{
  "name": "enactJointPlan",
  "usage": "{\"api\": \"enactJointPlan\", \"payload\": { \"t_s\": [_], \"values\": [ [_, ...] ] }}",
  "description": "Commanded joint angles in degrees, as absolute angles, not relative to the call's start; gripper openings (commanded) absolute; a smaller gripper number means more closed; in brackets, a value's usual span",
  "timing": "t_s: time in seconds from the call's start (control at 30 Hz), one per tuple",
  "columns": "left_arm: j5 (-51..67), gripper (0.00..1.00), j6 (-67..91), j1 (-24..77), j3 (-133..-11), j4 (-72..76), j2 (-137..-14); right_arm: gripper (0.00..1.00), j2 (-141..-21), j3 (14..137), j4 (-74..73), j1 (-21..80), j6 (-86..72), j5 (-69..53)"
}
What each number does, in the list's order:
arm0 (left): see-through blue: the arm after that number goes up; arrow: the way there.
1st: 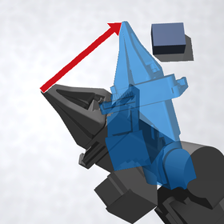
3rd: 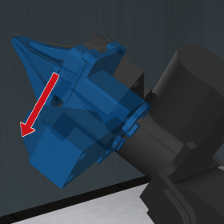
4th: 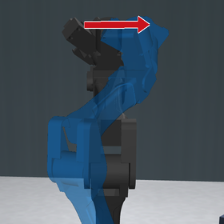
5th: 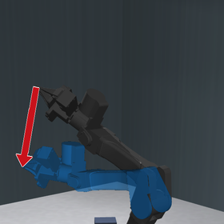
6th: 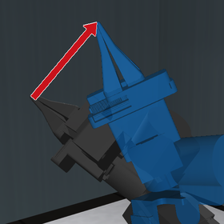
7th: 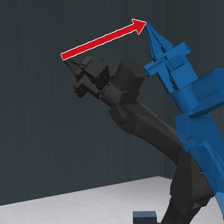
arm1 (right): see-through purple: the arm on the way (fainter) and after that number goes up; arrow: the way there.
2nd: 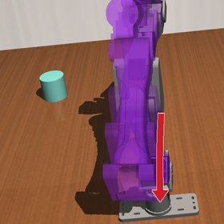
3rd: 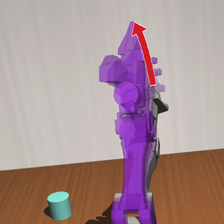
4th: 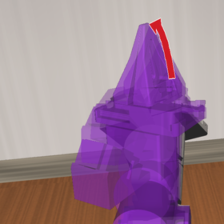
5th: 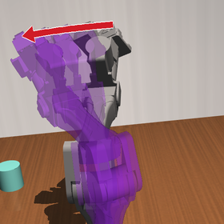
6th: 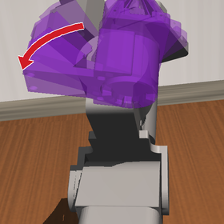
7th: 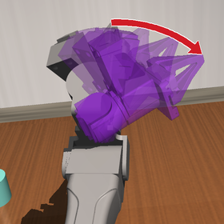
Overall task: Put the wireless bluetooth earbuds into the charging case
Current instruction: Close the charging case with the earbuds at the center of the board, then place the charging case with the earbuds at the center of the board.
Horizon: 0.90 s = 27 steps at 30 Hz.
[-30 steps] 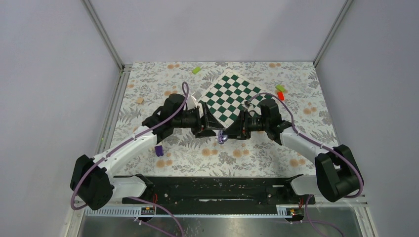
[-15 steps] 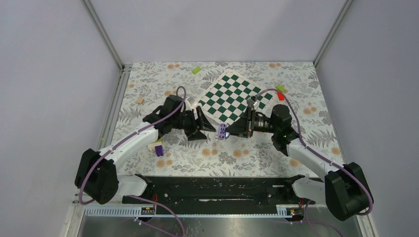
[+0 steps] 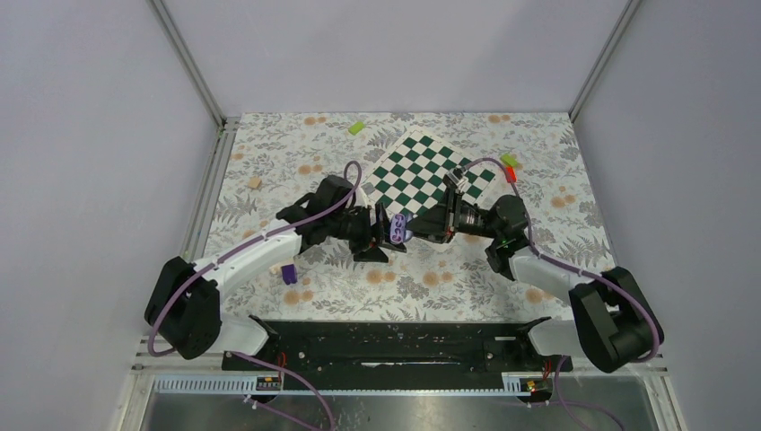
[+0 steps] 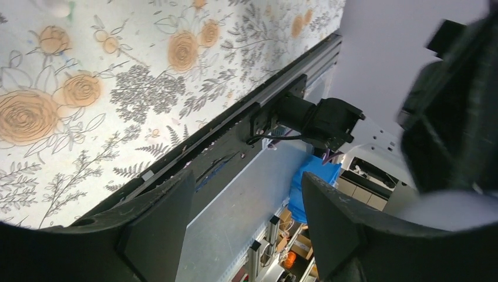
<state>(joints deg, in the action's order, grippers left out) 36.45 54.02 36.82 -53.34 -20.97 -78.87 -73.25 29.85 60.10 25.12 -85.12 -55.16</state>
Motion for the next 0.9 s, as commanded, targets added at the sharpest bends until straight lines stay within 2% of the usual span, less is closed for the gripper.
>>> {"api": "enactJointPlan", "payload": {
  "t_s": [0.0,0.33,0.5,0.57,0.63,0.73,0.8,0.87],
  "values": [
    [39.6,0.68,55.6,36.9,-53.6,-12.9,-74.6,0.00,-77.6,27.8,74.5,25.5,-92.0,-56.0],
    [36.1,0.69,56.0,34.7,-52.1,-11.8,-68.1,0.00,-81.5,23.1,72.0,25.5,-89.2,-55.9],
    [33.2,0.69,51.3,32.7,-53.6,-20.1,-67.9,0.00,-78.8,23.2,64.8,24.6,-85.1,-54.3],
    [30.8,0.69,48.8,31.8,-54.9,-24.5,-67.7,0.00,-75.6,23.6,51.3,23.5,-79.3,-53.0],
    [26.1,0.69,46.6,31.0,-56.6,-29.2,-67.7,0.00,-70.8,25.7,29.4,22.2,-68.5,-49.2],
    [18.7,0.70,43.6,30.8,-59.6,-36.1,-68.1,0.00,-63.9,34.4,-9.8,21.3,-46.9,-29.4],
    [15.2,0.70,42.3,30.7,-60.9,-39.1,-68.7,0.00,-61.1,37.0,-21.1,19.8,-41.4,-20.4],
    [14.0,0.71,42.0,30.7,-61.1,-39.7,-69.0,0.00,-58.8,36.1,-23.7,16.6,-39.4,-17.2]
  ]
}}
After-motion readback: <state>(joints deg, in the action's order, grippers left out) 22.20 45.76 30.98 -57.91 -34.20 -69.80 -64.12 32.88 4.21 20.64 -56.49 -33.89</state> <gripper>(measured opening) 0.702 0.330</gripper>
